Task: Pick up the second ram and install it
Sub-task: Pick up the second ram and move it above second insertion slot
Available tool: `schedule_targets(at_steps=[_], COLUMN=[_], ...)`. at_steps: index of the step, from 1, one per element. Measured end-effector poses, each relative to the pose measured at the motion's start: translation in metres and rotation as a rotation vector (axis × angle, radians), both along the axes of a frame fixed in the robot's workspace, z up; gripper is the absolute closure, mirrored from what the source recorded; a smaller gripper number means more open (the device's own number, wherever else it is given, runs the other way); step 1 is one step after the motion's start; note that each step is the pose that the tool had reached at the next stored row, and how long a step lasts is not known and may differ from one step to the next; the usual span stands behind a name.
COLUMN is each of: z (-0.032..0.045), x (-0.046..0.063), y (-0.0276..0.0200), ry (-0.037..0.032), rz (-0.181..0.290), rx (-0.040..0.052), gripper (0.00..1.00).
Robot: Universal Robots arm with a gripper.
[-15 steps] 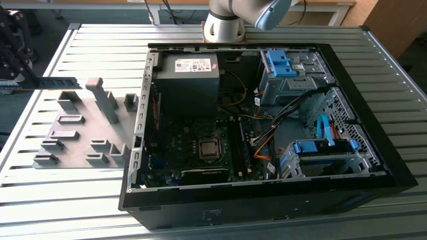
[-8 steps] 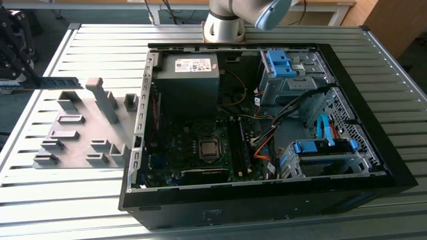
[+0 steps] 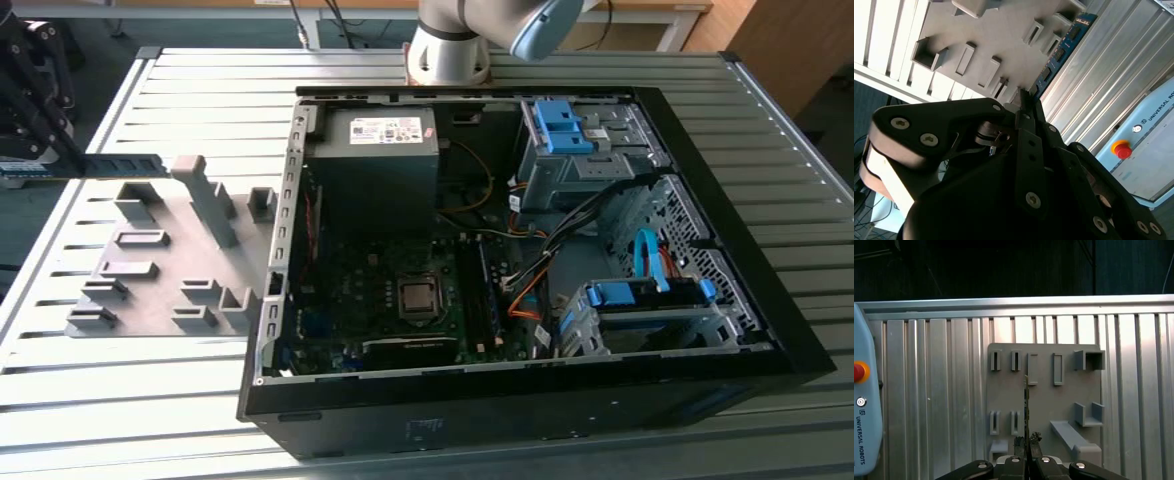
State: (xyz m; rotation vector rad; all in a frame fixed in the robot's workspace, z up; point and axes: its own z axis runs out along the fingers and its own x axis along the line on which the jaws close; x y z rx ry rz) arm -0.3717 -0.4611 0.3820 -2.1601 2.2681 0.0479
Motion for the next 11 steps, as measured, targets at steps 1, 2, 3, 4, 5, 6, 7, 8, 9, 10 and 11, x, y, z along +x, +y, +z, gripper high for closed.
schedule_targets(at_steps=[1, 2, 3, 4, 5, 6, 7, 8, 9, 10, 11], z=[0.0000, 0.0000, 0.0000, 0.0000, 0.0000, 0.0000, 0.0000, 0.0000, 0.0000, 0.0000, 0.0000], x=[0.0004, 0.0008, 0.0012, 0.0015, 0.0018, 0.0022, 0.0025, 0.0028, 0.0030, 0.0033, 0.0035], y=[0.0000, 0.0000, 0.0000, 0.0000, 0.0000, 0.0000, 0.0000, 0.0000, 0.0000, 0.0000, 0.0000], ry=[0.0000, 0.0001, 0.0000, 0.0001, 0.0000, 0.0000, 0.0000, 0.0000, 0.0000, 0.0000, 0.0000], rz=[0.000, 0.000, 0.000, 0.000, 0.000, 0.000, 0.000, 0.000, 0.000, 0.000, 0.000], rx=[0.0000, -0.0001, 0.0000, -0.0001, 0.0000, 0.0000, 0.0000, -0.0001, 0.0000, 0.0000, 0.0000], gripper=[0.86, 0.86, 0.86, 0.86, 0.86, 0.86, 0.86, 0.86, 0.86, 0.86, 0.86])
